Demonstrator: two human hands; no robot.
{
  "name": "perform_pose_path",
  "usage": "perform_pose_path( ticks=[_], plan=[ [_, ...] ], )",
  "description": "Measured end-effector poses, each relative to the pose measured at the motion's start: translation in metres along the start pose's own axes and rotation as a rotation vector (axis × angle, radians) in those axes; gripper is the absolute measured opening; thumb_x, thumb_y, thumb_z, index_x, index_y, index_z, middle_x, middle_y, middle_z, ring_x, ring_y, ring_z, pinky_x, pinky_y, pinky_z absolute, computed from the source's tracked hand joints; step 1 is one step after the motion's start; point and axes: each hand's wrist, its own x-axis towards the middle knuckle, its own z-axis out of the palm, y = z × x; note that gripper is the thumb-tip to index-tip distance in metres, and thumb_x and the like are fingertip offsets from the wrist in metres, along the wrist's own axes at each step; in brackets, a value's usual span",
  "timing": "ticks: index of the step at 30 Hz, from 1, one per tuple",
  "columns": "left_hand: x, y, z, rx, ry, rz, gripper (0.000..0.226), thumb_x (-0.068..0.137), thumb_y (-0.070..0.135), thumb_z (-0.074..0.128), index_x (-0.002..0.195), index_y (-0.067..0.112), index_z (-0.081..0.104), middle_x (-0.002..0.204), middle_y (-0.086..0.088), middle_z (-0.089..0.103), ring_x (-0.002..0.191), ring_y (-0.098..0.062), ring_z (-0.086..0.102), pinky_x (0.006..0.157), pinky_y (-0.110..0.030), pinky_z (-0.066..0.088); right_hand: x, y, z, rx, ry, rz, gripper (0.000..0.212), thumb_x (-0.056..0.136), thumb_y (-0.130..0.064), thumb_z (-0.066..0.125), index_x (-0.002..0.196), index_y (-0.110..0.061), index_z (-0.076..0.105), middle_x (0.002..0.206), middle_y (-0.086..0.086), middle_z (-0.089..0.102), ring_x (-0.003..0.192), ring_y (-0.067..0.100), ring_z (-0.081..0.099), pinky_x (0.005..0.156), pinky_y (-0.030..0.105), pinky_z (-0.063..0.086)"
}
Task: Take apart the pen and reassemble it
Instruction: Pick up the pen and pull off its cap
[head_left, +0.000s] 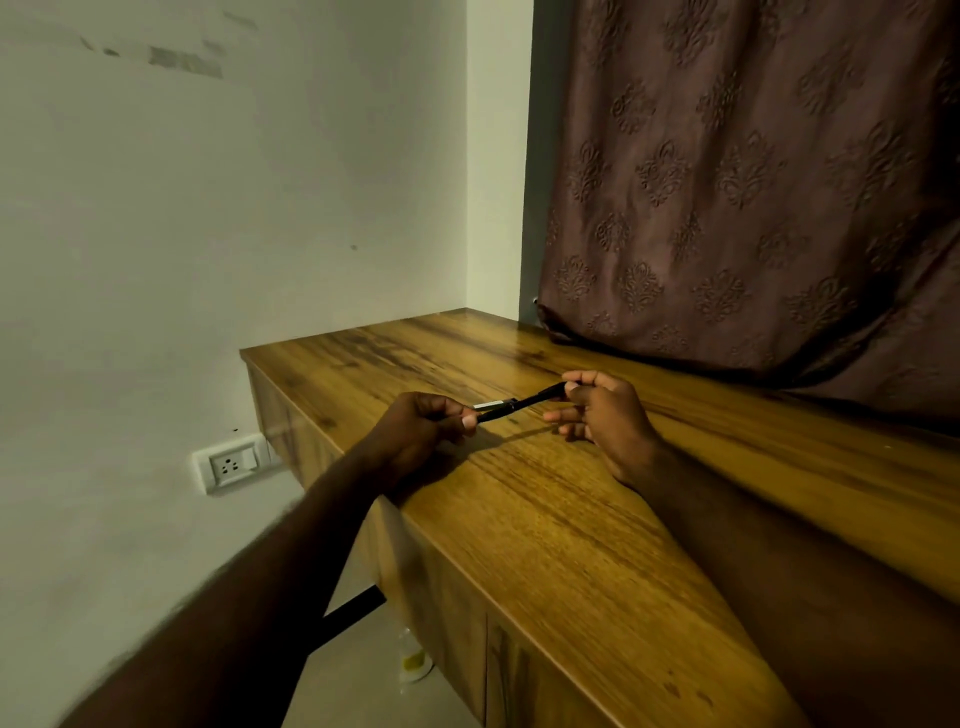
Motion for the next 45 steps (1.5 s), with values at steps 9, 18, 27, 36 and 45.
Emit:
perform_pose_path(
  ticks=[9,18,27,36,45],
  plan=[
    [0.003,-0.002,0.001,0.051,0.066,-0.004,0.027,0.083,0.012,0.067,0.108,0.003,0.063,0.087,-0.013,0.067,0.076,-0.022,0.063,0.072,-0.035,0.052,0.002,0.004,0.002,-0.016,-0.053,0.001,0.017,0.094,-0.002,0.053,0.111,-0.001,0.054,0.082,0.011,0.065,0.067,0.019,0.067,0.050,0.022,0.050],
    [0.019,-0.006,0.037,0.909,0.086,0.290,0.022,0.080,0.032,0.068,0.100,0.023,0.066,0.091,-0.002,0.070,0.075,-0.015,0.064,0.064,-0.026,0.049,0.006,0.003,-0.019,-0.133,-0.264,0.023,0.007,0.087,-0.003,0.065,0.094,-0.004,0.066,0.080,0.012,0.074,0.066,0.016,0.070,0.058,0.021,0.055],
    [0.015,-0.005,0.042,0.923,0.046,0.399,0.033,0.084,0.026,0.061,0.117,0.020,0.058,0.103,-0.006,0.067,0.084,-0.018,0.062,0.070,-0.030,0.049,0.004,0.003,-0.020,-0.319,-0.227,-0.029,0.014,0.095,-0.013,0.057,0.088,-0.004,0.065,0.074,0.007,0.067,0.053,0.008,0.058,0.047,0.015,0.045],
    [0.013,-0.003,0.042,0.920,0.042,0.369,0.028,0.078,0.024,0.071,0.104,0.018,0.062,0.098,-0.004,0.070,0.085,-0.019,0.065,0.072,-0.031,0.051,0.002,0.009,-0.007,-0.401,-0.238,-0.105,0.009,0.087,-0.006,0.066,0.080,-0.010,0.067,0.075,0.006,0.069,0.056,0.010,0.055,0.056,0.024,0.048],
    [0.015,-0.006,0.040,0.956,0.135,0.362,0.021,0.082,0.035,0.063,0.089,0.015,0.067,0.086,-0.004,0.068,0.073,-0.019,0.062,0.064,-0.032,0.053,-0.003,0.004,-0.014,-0.295,-0.190,-0.086,0.010,0.093,-0.009,0.059,0.085,-0.005,0.063,0.072,0.006,0.063,0.041,0.002,0.050,0.037,0.012,0.037]
  ],
)
